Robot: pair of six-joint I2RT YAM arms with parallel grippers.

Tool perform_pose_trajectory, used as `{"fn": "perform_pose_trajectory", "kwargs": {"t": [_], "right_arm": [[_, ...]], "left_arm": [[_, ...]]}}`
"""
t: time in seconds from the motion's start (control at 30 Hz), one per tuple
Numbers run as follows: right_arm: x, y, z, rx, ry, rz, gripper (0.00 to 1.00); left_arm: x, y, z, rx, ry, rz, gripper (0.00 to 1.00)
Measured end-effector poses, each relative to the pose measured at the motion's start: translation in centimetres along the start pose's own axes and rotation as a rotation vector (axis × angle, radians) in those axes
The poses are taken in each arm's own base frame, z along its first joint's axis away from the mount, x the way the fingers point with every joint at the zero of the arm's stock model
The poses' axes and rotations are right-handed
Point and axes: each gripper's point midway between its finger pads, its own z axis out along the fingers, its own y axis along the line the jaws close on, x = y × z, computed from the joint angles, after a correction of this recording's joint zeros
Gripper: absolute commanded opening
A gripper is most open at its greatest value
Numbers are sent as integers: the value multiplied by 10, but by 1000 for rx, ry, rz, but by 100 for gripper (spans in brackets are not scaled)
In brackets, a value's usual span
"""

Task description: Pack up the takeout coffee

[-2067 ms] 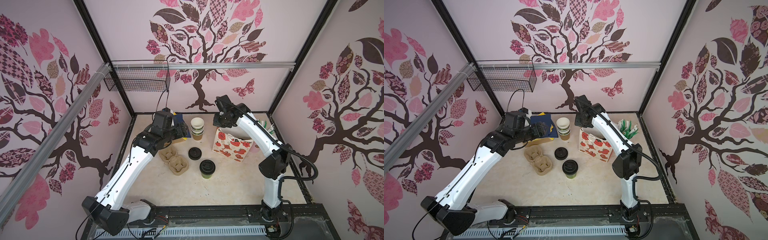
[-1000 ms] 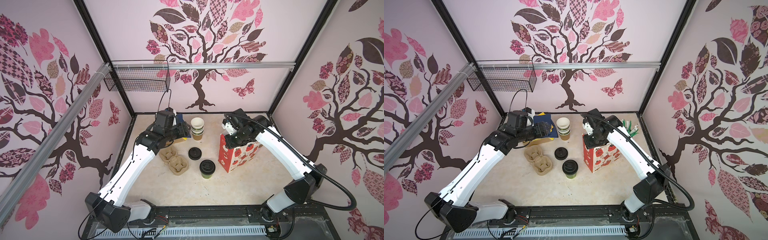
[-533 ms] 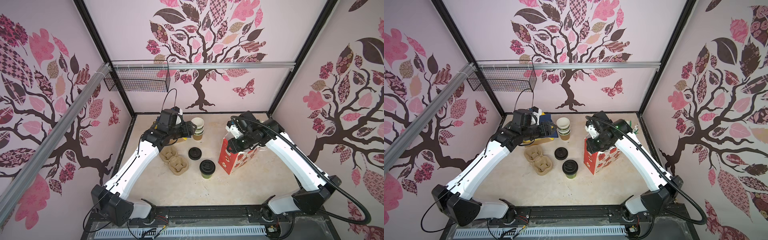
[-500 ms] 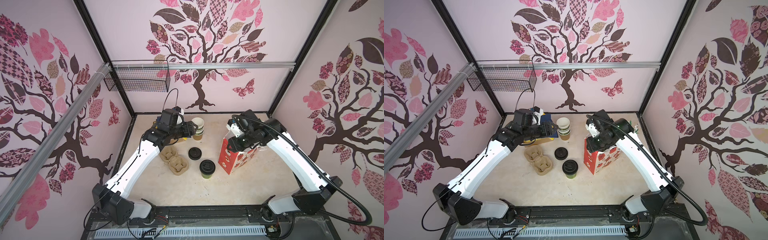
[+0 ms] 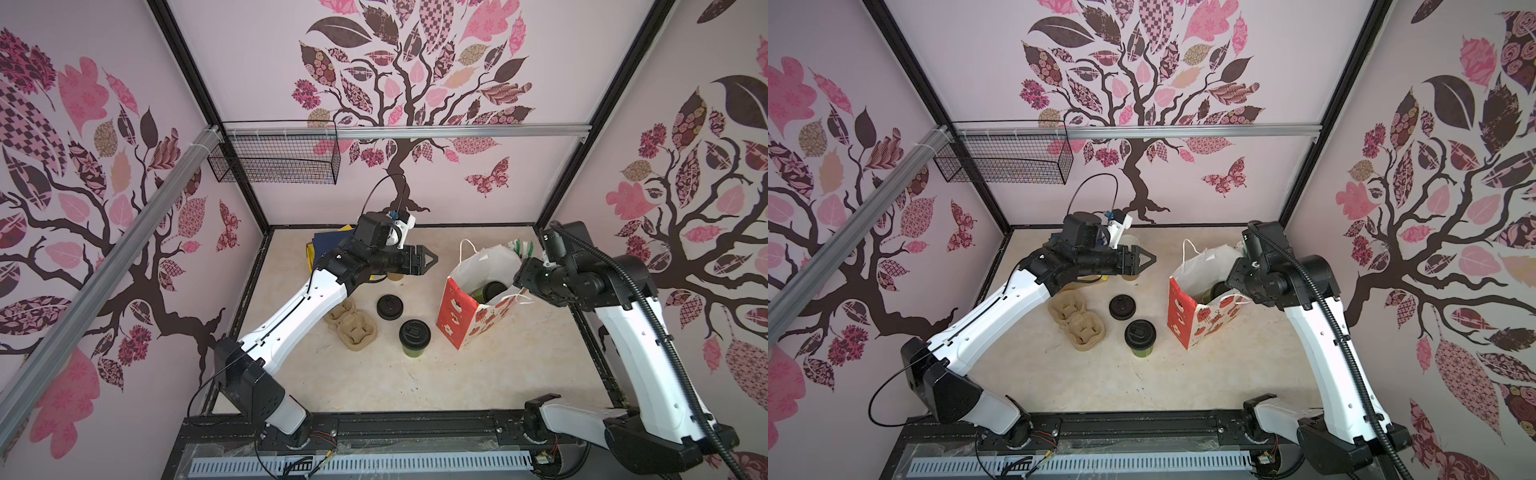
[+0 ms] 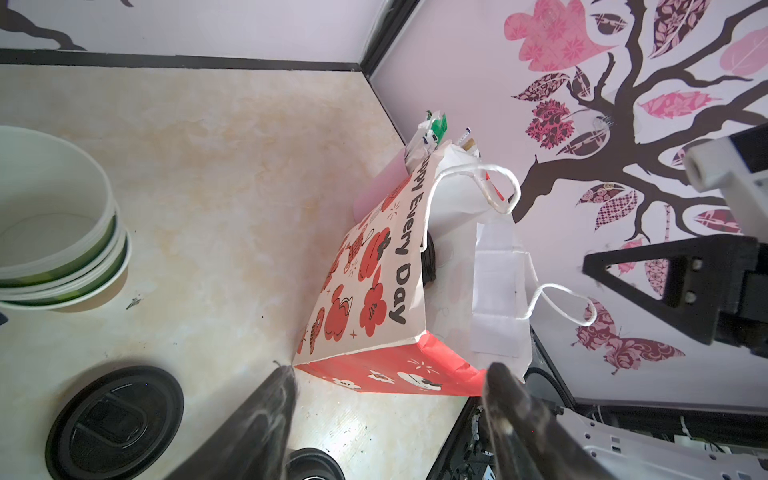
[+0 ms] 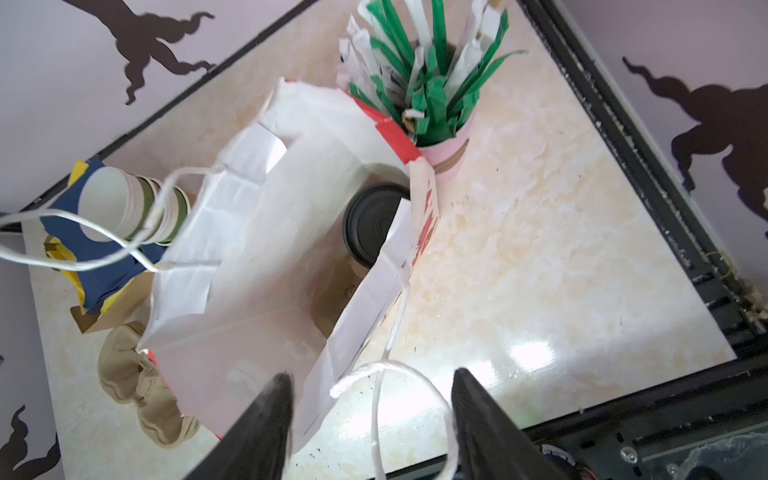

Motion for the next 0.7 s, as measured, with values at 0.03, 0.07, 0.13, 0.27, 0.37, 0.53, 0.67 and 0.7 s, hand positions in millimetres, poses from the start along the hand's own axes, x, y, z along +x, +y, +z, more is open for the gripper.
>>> {"fn": "perform_pose_trajectory", "kwargs": {"t": [0.03,0.07,0.13,0.27,0.37,0.53,0.67,0.7], "right_arm": [[1,3,8,6,17,13,67],[1,5,18,14,35,21,67],[0,8,35,31,60,33,65],[0,0,53,66,92,68,59],[2,-10,61,95,110,91,56],[6,-9,67,85,133,101,40],[6,-1,71,52,146,93,26],[6,1,72,43,152,89,24]], "left_arm": [[1,0,3,5,4,5,75],[1,0,6,8,8,7,75],[3,1,10,11,13,10,75],[3,2,13,11,14,14,75],[2,2,13,11,13,15,75],[2,4,13,1,9,16,74],[-1,7,10,-12,0,13,74],[-2,8,9,-17,-6,12,74]]}}
